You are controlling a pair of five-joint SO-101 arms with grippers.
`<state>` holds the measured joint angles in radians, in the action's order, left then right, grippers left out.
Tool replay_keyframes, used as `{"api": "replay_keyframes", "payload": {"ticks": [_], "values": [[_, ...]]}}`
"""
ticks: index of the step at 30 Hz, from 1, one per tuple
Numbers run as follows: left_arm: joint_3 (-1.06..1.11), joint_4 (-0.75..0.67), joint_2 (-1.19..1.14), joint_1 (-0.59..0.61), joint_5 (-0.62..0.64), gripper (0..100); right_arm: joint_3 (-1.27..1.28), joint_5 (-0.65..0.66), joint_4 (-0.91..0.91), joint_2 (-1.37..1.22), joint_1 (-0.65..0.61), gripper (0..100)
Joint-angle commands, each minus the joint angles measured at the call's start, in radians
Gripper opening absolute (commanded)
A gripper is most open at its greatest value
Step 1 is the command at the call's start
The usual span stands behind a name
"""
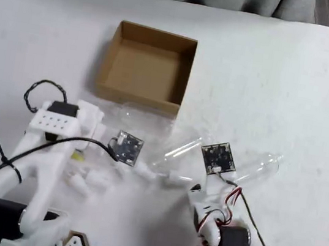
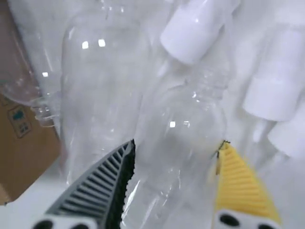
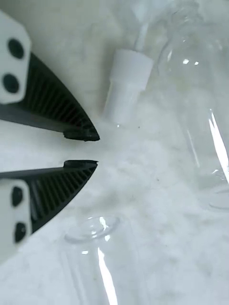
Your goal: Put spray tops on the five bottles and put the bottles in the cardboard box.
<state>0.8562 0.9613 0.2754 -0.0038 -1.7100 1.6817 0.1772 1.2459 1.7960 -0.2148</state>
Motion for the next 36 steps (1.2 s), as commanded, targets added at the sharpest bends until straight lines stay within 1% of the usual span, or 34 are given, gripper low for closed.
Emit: {"api": "replay_keyframes", "payload": {"ticks": [1, 5, 9, 12, 14, 16, 18, 22, 26, 29, 32, 36], "values": [[0.003, -0.003, -0.033, -0.031, 0.003, 26, 0.008, 0.006, -0.021, 0.008, 0.001, 4.5], [0.003, 0.003, -0.035, -0.033, 0.021, 26, 0.008, 0.006, -0.021, 0.008, 0.001, 4.5], [0.002, 0.003, -0.035, -0.051, 0.123, 26, 0.008, 0.006, -0.021, 0.008, 0.001, 4.5], [0.003, 0.005, -0.035, -0.061, 0.222, 26, 0.008, 0.006, -0.021, 0.008, 0.001, 4.4], [-0.006, 0.023, -0.035, -0.061, 0.262, 22, 0.008, 0.006, -0.021, 0.008, 0.001, 4.3], [-0.006, 0.052, -0.035, -0.062, 0.267, 16, 0.008, 0.006, -0.021, 0.008, 0.001, 4.3], [-0.006, 0.078, -0.035, -0.073, 0.269, 12, 0.008, 0.006, -0.021, 0.008, 0.001, 4.2], [-0.006, 0.126, -0.035, -0.076, 0.293, 12, 0.008, 0.006, -0.021, 0.008, 0.001, 4.2], [-0.025, 0.163, -0.033, -0.077, 0.393, 12, 0.008, 0.006, -0.021, 0.008, 0.001, 4.2], [-0.091, 0.218, -0.033, -0.070, 0.443, 12, 0.008, 0.006, -0.021, 0.008, 0.001, 4.2], [-0.164, 0.264, -0.033, -0.068, 0.534, 12, 0.008, 0.006, -0.021, 0.008, 0.001, 4.2], [-0.215, 0.264, -0.042, -0.068, 0.638, 11, 0.008, 0.006, -0.021, 0.008, 0.002, 4.2]]}}
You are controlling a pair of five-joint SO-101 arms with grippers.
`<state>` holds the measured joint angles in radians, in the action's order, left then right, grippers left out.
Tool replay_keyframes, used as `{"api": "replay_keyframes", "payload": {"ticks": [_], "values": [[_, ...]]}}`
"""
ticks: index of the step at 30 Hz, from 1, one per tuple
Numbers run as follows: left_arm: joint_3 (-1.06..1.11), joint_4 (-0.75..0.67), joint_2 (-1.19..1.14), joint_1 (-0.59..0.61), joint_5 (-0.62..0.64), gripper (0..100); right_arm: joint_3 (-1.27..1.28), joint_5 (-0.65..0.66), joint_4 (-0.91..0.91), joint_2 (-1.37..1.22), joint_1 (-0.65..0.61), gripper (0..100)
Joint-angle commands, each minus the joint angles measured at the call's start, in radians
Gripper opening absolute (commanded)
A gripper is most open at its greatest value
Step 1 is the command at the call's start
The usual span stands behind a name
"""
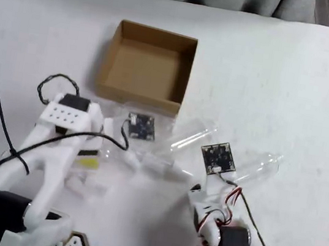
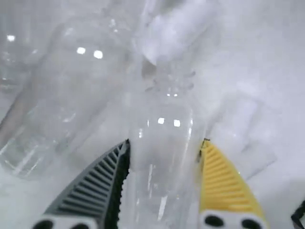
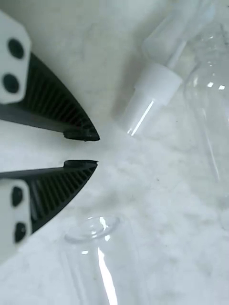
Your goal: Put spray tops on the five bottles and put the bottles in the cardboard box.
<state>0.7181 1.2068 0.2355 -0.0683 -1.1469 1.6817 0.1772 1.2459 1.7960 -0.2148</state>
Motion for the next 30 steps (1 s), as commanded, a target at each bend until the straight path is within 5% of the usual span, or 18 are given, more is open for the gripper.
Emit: {"api": "replay_keyframes", "payload": {"ticks": [1, 5, 12, 24, 30], "values": [[-0.077, 0.017, -0.002, -0.004, 0.084, 11, 0.008, 0.006, -0.021, 0.008, 0.004, 4.2], [-0.051, -0.011, -0.004, -0.004, 0.083, 12, 0.008, 0.006, -0.021, 0.008, 0.004, 4.2], [0.117, -0.255, -0.002, -0.005, 0.083, 17, 0.008, 0.006, -0.021, 0.008, 0.004, 4.2], [0.064, -0.166, 0.007, 0.007, 0.092, 34, 0.008, 0.006, -0.021, 0.008, 0.004, 4.2], [-0.015, -0.137, 0.004, -0.018, 0.095, 33, 0.008, 0.006, -0.021, 0.008, 0.004, 4.2]]}}
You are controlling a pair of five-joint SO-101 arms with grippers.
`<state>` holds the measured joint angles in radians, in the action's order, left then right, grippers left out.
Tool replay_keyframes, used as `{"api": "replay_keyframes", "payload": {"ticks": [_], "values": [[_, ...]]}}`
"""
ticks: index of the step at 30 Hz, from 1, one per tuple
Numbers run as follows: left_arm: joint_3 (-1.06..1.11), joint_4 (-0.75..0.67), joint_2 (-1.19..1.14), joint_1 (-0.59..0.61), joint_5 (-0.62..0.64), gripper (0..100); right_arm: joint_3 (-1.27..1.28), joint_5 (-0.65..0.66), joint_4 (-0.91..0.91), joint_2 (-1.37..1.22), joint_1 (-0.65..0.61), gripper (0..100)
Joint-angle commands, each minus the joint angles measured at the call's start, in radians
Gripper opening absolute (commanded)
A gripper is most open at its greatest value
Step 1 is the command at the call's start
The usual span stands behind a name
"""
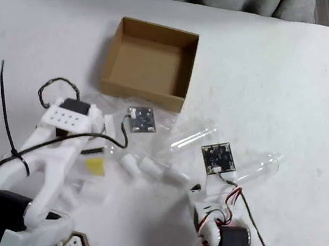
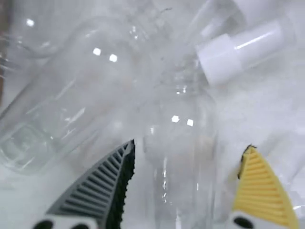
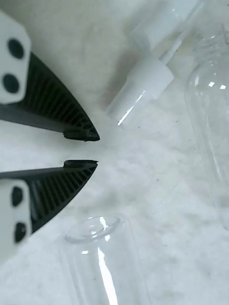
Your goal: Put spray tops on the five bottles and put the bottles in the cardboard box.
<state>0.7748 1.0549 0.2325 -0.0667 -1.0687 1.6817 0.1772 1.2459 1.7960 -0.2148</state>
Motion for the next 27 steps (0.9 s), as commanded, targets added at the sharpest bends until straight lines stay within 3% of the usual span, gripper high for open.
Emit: {"api": "replay_keyframes", "payload": {"ticks": [1, 8, 27], "values": [[-0.078, 0.015, 0.004, -0.028, 0.029, 33, 0.008, 0.006, -0.021, 0.008, 0.004, 4.2], [-0.087, -0.009, -0.001, -0.085, 0.078, 33, 0.008, 0.006, -0.021, 0.008, 0.004, 4.2], [-0.103, -0.109, -0.143, -0.031, 0.124, 30, 0.008, 0.006, -0.019, 0.008, 0.004, 4.2]]}}
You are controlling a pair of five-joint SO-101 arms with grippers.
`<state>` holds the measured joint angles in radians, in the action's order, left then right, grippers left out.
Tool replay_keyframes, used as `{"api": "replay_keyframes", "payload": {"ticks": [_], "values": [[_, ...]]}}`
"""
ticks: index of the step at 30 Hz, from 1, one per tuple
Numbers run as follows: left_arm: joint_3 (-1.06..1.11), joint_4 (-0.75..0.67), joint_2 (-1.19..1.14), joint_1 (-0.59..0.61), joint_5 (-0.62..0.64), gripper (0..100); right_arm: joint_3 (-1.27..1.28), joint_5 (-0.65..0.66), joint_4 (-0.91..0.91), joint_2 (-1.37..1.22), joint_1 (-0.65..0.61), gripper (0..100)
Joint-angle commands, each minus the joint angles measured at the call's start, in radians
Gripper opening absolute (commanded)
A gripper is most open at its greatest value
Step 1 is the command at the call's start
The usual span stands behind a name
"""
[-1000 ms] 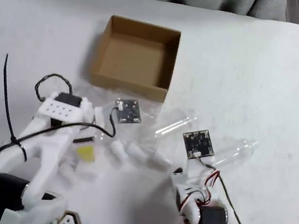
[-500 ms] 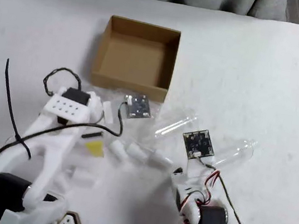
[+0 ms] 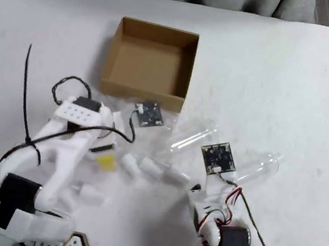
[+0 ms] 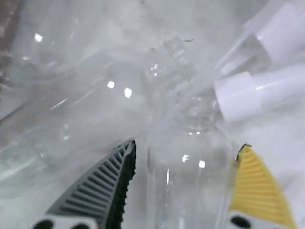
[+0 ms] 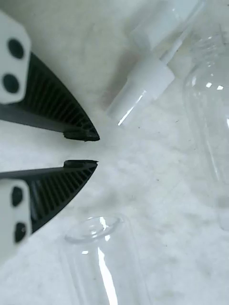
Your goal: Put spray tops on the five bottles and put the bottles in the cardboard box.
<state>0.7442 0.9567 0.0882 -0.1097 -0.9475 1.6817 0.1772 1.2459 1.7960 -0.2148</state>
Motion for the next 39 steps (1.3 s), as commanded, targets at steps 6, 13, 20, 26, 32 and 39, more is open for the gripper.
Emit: {"api": "replay_keyframes", "payload": {"ticks": [6, 13, 20, 26, 32, 39], "values": [[-0.069, -0.009, -0.004, 0.007, 0.000, 29, 0.008, 0.006, -0.019, 0.008, 0.004, 4.2], [-0.069, 0.051, 0.001, -0.036, -0.094, 4, 0.008, 0.006, -0.019, 0.008, 0.004, 4.2], [-0.163, 0.226, 0.005, -0.050, -0.072, 3, 0.008, 0.006, -0.019, 0.008, 0.005, 4.2], [-0.367, 0.388, 0.005, 0.007, 0.061, 3, 0.008, 0.006, -0.036, 0.008, 0.007, 4.2], [-0.548, 0.520, 0.005, 0.163, 0.127, 3, 0.008, 0.006, -0.054, 0.008, 0.008, 4.2], [-0.709, 0.620, 0.005, 0.460, 0.137, 3, 0.008, 0.006, -0.054, 0.008, 0.008, 4.2]]}}
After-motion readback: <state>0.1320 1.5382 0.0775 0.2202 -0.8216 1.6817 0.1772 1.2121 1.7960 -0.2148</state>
